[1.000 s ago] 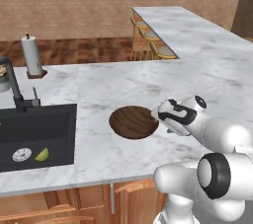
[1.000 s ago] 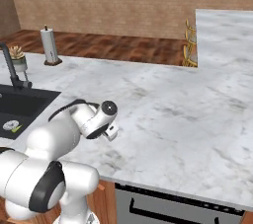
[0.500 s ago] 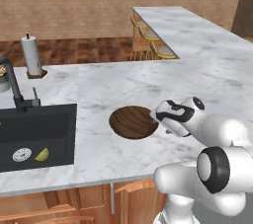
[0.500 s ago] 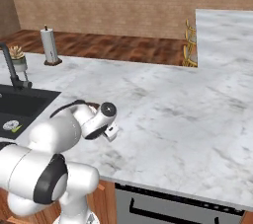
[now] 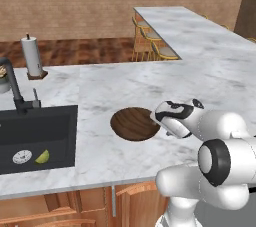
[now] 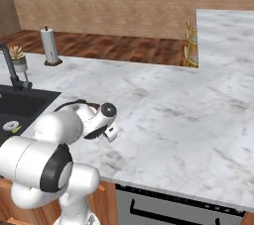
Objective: Clear the mugs and bowl far away from the sink.
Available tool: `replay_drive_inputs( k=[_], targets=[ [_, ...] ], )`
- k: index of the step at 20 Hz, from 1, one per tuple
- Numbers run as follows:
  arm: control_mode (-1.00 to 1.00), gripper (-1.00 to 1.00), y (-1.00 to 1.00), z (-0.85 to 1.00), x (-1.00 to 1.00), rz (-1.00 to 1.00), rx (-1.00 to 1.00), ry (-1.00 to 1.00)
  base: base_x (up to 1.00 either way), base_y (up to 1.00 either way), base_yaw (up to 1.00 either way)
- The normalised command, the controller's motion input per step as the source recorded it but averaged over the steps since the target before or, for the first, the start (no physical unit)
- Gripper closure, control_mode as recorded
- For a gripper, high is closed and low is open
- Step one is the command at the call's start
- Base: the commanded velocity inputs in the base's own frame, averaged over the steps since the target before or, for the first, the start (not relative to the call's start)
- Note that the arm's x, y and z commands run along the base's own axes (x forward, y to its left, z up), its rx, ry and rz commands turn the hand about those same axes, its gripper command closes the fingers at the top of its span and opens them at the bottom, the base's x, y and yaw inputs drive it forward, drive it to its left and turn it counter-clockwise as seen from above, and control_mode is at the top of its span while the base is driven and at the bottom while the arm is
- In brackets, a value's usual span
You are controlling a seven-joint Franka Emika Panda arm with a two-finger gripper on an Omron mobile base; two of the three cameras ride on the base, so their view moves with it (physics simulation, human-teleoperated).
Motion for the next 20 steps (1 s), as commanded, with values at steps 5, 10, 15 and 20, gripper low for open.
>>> replay_drive_inputs(
  k=[5, 10, 15, 20],
  targets=[
    [-1.0, -1.0, 0.01, -0.22, 0.0, -0.01, 0.0, 0.0, 0.0, 0.0, 0.0],
    [-1.0, -1.0, 0.11, -0.14, 0.05, 0.0, 0.0, 0.0, 0.0, 0.0, 0.0],
    [-1.0, -1.0, 0.12, -0.13, 0.1, 0.0, 0.0, 0.0, 0.0, 0.0, 0.0],
    [-1.0, -1.0, 0.15, -0.15, 0.1, 0.0, 0.0, 0.0, 0.0, 0.0, 0.0]
  ],
)
